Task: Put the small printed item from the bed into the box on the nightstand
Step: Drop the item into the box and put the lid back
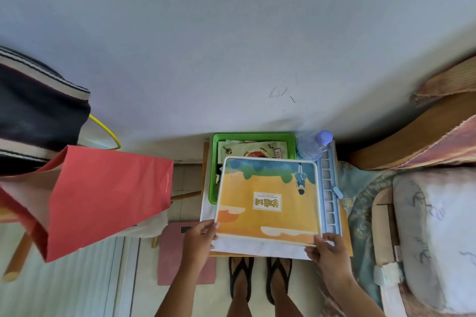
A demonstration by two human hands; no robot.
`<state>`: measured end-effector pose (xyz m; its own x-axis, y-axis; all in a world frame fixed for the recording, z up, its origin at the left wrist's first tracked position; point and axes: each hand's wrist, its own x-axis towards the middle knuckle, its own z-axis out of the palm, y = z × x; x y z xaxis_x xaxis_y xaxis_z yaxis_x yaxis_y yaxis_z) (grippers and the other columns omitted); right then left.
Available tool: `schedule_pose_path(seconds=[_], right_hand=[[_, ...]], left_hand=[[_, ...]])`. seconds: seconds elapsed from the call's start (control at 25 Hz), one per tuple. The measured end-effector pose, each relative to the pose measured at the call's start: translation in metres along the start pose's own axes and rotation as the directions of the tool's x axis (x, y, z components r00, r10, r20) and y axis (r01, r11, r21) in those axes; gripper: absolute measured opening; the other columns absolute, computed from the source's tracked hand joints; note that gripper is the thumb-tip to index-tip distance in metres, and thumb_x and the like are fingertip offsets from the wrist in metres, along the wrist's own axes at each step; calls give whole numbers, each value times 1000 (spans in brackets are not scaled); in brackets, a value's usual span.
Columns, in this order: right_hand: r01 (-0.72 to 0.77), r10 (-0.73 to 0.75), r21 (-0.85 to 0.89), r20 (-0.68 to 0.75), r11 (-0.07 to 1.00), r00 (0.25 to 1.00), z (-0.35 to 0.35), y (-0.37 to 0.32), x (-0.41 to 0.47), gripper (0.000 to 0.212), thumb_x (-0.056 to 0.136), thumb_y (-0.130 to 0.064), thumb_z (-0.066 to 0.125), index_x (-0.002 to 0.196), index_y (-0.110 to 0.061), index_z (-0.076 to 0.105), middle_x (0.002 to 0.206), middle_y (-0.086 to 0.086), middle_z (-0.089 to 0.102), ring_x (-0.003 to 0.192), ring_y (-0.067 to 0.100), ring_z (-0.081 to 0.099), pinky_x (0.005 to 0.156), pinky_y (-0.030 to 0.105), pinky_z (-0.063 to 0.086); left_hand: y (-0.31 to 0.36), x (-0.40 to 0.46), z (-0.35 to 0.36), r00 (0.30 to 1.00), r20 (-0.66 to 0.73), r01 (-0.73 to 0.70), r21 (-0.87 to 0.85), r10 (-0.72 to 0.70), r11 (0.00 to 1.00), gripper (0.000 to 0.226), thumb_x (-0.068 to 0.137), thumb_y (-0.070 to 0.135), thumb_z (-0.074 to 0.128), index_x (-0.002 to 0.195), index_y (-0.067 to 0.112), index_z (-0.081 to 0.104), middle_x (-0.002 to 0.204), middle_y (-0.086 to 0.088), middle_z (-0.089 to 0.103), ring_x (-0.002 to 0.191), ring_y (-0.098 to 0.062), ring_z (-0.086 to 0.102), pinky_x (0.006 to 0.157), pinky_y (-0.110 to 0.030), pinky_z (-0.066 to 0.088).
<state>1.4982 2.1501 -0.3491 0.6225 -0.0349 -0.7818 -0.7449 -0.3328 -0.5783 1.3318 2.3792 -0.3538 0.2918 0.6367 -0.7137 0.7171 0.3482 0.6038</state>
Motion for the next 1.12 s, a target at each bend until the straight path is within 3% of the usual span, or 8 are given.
schedule_pose_path(seconds=[0.08,0.2,0.28,0.44,0.68,0.84,1.12], right_hand=[[-1,1,1,5,1000,1000,21,-6,8,12,94,-5,49,84,-8,43,66,18,56,38,17,57,39,19,52],[-25,25,17,-8,1000,1000,44,-15,18,9,95,-5,50,88,-8,43,69,16,57,49,24,54,40,18,53],[-31,31,5,-32,1000,999,54,-19,26,5,95,-8,50,94,-7,45,69,14,58,52,23,55,45,21,55],[-33,33,-6,-76,999,997,67,-22,42,7,94,-12,52,96,-7,48,65,11,60,53,22,58,61,29,54],[-72,53,-66,-249,995,967,79,-31,62,18,81,-20,71,89,-6,64,63,7,61,55,18,54,51,28,47],[-77,48,-107,-250,991,967,84,-34,72,22,78,-22,75,85,-3,66,62,8,62,53,19,55,59,33,52],[-97,59,-128,-273,987,960,88,-34,82,27,77,-25,75,91,-4,66,83,14,64,74,30,59,65,38,53]], left_hand=[[5,8,0,998,-62,-16,9,17,1000,27,89,13,59,111,-2,65,81,-13,69,66,-18,63,46,-14,51],[13,23,3,976,-209,-47,54,58,997,28,89,13,59,111,-4,66,94,-20,73,81,-30,66,69,-32,55],[19,31,7,958,-271,-60,117,90,991,27,89,13,59,110,-3,67,101,-21,73,92,-31,67,79,-33,51],[26,42,18,937,-344,-34,73,57,997,28,90,11,57,111,-4,66,109,-22,71,101,-33,65,89,-39,52],[32,54,25,905,-418,62,-48,-77,997,35,83,16,67,110,-5,61,107,-24,69,95,-37,65,71,-33,47],[30,65,25,904,-422,82,12,-70,997,32,84,22,67,105,-2,64,107,-22,68,95,-34,64,70,-31,45],[23,72,25,923,-383,46,28,-32,999,28,87,26,62,97,1,71,106,-18,72,100,-32,64,74,-28,43]])
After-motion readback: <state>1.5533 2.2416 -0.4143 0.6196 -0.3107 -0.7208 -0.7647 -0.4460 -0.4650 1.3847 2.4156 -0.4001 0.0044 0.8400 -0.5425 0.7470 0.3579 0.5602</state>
